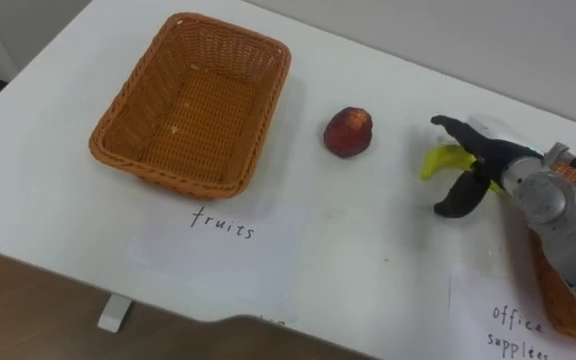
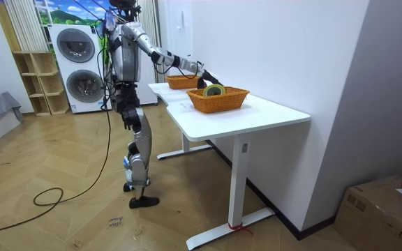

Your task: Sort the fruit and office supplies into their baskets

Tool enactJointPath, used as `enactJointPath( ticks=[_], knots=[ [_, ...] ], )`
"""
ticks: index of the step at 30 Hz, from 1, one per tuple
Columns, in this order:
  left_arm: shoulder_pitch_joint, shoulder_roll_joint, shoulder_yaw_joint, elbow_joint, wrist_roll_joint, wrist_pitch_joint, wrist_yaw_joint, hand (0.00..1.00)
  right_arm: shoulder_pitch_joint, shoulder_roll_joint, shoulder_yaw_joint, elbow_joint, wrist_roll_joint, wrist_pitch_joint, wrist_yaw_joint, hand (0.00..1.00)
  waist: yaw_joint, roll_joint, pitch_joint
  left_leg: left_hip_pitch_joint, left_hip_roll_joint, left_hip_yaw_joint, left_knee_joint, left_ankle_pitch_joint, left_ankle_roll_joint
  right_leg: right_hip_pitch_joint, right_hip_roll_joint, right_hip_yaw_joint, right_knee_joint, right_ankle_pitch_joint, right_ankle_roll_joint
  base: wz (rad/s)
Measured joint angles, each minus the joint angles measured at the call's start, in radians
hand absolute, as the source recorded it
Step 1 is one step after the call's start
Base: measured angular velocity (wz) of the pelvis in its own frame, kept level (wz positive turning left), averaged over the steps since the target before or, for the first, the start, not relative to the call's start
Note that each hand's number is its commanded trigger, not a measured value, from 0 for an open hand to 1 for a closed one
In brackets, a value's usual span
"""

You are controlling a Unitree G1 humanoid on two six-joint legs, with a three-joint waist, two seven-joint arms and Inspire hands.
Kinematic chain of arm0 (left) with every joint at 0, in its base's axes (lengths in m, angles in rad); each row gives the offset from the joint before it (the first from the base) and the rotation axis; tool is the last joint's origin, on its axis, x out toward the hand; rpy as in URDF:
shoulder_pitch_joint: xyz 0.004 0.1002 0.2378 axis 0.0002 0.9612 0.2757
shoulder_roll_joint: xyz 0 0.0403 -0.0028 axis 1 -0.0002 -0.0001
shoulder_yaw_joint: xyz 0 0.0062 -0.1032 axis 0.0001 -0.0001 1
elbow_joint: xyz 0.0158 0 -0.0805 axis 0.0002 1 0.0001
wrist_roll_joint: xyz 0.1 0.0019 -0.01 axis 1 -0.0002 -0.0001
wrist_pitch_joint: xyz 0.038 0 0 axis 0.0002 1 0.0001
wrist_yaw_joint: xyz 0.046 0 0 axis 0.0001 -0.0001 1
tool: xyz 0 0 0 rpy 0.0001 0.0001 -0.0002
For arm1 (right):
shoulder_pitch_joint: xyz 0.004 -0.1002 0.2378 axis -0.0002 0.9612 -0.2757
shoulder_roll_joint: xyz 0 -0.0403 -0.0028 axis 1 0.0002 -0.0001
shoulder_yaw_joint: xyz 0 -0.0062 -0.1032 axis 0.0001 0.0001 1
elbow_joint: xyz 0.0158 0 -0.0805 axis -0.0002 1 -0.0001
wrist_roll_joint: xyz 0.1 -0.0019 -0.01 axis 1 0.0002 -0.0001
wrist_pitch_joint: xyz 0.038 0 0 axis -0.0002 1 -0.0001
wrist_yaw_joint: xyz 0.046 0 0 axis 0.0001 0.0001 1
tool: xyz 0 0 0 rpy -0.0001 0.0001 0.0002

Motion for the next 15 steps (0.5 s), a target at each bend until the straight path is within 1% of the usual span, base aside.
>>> enactJointPath(
  ticks=[10, 15],
  knots=[
    [-0.003, 0.000, -0.007, 0.006, -0.040, 0.000, 0.000, 0.00, -0.019, 0.000, 0.000, 0.031, -0.001, -0.003, 0.000, 0.00, 0.001, 0.000, -0.0004, 0.001, -0.001, -0.002, 0.001, 0.000, 0.000, -0.002, -0.001, -0.002, 0.000, 0.000, 0.000, 0.00],
    [-0.003, 0.000, -0.007, 0.007, -0.040, 0.001, 0.000, 0.00, -0.018, 0.000, 0.000, 0.036, -0.002, 0.001, 0.000, 0.00, 0.001, 0.000, -0.0005, 0.000, -0.001, -0.002, 0.003, 0.000, 0.000, -0.002, -0.001, -0.002, 0.000, 0.000, 0.000, 0.00]
  ],
)
